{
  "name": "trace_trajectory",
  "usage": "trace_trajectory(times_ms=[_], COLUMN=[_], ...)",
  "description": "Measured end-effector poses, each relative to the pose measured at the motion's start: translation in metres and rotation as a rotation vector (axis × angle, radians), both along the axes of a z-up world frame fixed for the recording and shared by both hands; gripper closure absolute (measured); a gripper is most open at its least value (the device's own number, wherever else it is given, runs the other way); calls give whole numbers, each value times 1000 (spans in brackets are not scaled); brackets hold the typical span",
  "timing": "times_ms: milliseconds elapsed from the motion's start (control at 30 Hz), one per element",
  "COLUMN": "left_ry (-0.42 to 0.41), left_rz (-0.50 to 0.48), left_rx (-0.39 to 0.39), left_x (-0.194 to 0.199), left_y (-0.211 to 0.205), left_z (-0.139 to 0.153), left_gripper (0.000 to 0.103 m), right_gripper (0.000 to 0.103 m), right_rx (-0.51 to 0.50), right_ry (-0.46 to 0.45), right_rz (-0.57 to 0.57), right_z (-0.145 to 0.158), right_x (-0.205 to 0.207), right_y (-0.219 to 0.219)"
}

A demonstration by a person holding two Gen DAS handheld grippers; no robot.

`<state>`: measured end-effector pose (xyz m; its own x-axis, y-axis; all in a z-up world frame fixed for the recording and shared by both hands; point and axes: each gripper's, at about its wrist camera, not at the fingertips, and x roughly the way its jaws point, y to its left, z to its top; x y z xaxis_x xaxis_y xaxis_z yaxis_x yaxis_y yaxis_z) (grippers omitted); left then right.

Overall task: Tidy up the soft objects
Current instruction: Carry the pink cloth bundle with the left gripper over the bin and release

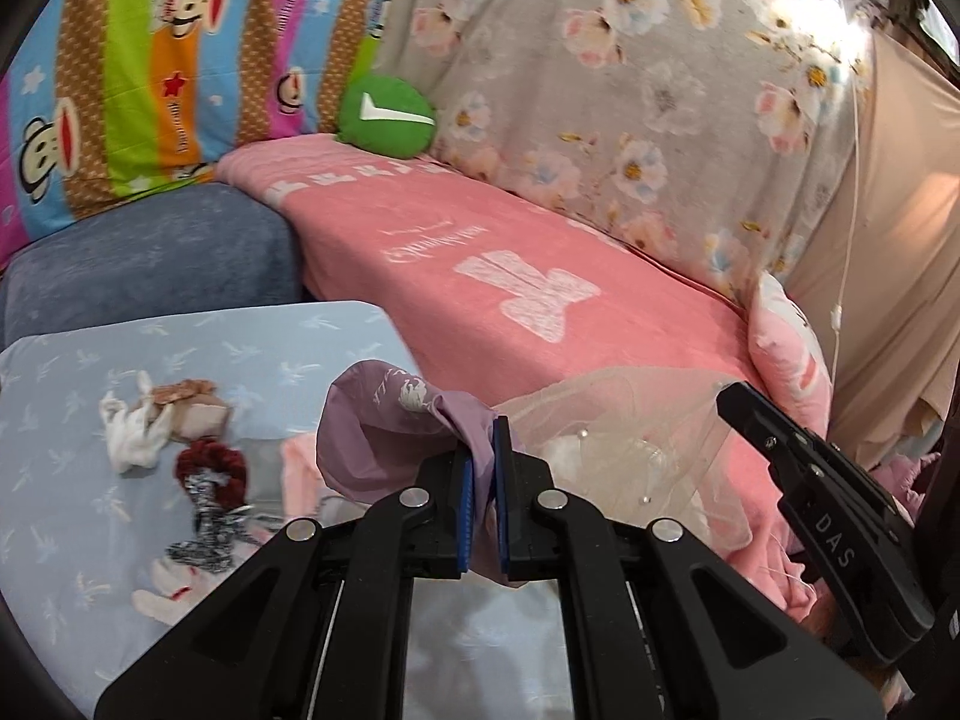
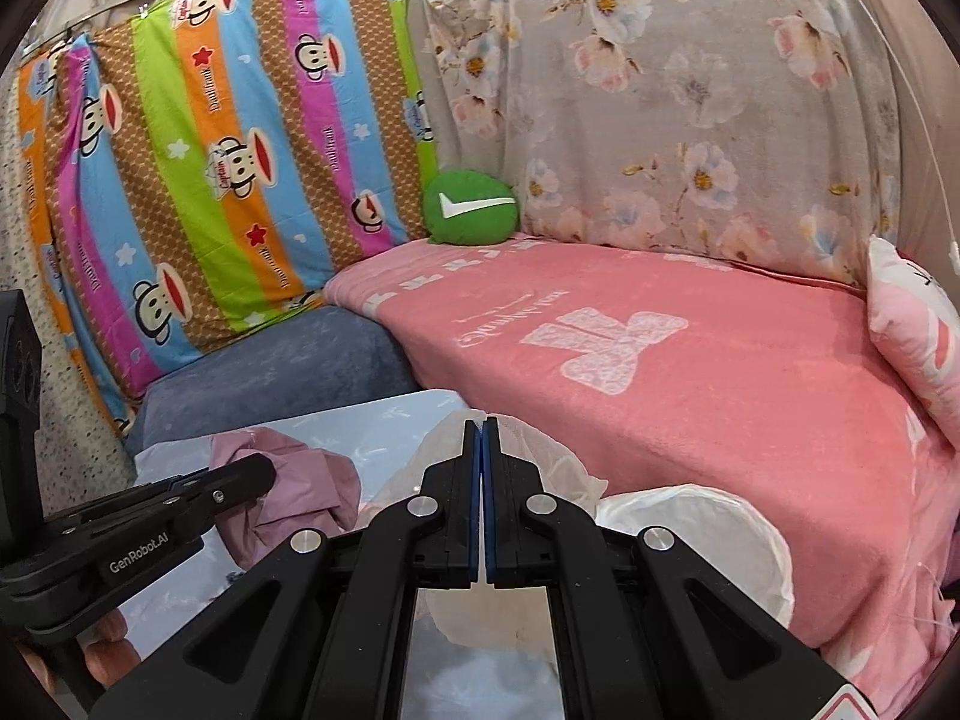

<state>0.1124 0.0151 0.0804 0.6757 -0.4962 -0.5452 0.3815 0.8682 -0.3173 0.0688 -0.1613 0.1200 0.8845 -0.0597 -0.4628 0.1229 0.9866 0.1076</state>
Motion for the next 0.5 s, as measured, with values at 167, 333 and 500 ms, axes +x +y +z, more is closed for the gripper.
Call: trace_trajectory(times_ms=[167, 333, 500], left_ry=[16, 48, 75], left_rz=[-70, -138, -196], left_rx=[-2, 10, 28], left_x=[1, 5, 7], left_y=[-36, -75, -113], left_z=[-4, -12, -22], left_gripper=[97, 97, 97], right_gripper=[103, 103, 103], right_rx=[17, 30, 26], right_ry=[11, 34, 56], right_rz=[-81, -143, -181], right_z=[-8, -22, -33], right_x=[-8, -13, -13], right_y=[-47, -88, -111])
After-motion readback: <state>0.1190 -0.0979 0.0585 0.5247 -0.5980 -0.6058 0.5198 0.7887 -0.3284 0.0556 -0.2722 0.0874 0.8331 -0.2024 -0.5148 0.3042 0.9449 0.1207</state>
